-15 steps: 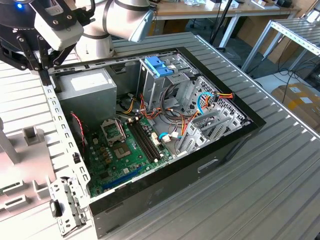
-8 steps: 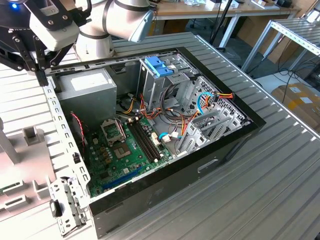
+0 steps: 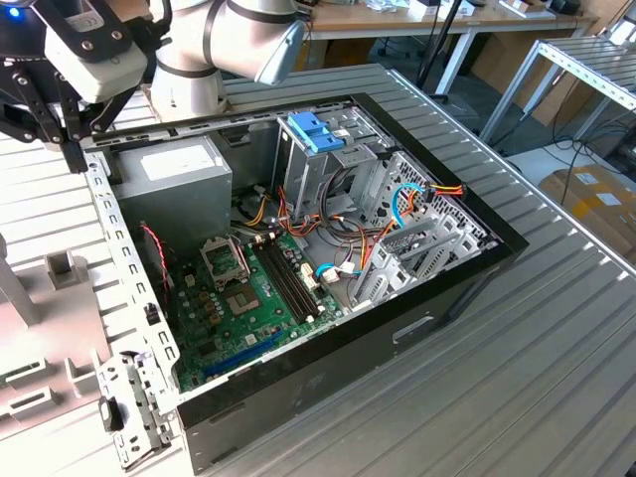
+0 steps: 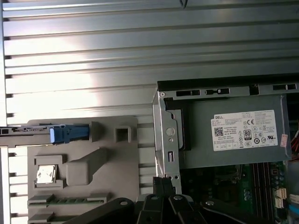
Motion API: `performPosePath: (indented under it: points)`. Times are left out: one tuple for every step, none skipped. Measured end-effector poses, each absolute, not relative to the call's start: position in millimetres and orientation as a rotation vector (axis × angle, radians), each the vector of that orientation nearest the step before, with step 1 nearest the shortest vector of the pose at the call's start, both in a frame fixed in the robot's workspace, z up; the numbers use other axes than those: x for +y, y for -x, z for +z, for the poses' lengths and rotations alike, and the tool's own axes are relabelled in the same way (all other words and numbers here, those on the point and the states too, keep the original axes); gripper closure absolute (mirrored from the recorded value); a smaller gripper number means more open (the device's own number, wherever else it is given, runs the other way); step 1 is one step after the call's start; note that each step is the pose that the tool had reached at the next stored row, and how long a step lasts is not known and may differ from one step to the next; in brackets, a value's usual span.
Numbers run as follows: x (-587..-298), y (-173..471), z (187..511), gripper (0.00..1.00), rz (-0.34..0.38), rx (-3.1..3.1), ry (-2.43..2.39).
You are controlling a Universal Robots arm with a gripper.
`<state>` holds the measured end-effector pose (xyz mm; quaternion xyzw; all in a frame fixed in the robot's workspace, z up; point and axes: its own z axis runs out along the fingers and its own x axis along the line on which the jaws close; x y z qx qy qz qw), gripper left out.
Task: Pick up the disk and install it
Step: 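Reach for the disk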
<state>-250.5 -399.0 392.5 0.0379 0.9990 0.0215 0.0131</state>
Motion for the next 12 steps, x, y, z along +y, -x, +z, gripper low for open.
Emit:
performPosePath:
  points:
    - [-398.9, 251.5, 392.5, 0.89, 0.067, 3.112, -0.118]
    - [-398.9, 252.4, 392.5, 0.89, 0.067, 3.112, -0.118]
    - [-398.9, 253.0, 392.5, 0.89, 0.067, 3.112, -0.118]
    - [-398.9, 253.8, 392.5, 0.89, 0.067, 3.112, -0.118]
    - [-398.9, 254.4, 392.5, 0.89, 0.067, 3.112, -0.118]
    - [-398.9, 255.2, 392.5, 0.89, 0.067, 3.112, -0.118]
    - [-399.0, 255.8, 392.5, 0.89, 0.067, 3.112, -0.118]
    - [-398.9, 256.6, 392.5, 0.89, 0.067, 3.112, -0.118]
    - [-398.9, 257.2, 392.5, 0.89, 0.067, 3.112, -0.118]
    - [-398.9, 257.7, 392.5, 0.89, 0.067, 3.113, -0.118]
    - [-398.9, 258.2, 392.5, 0.89, 0.067, 3.112, -0.118]
    - [-398.9, 258.8, 392.5, 0.89, 0.067, 3.112, -0.118]
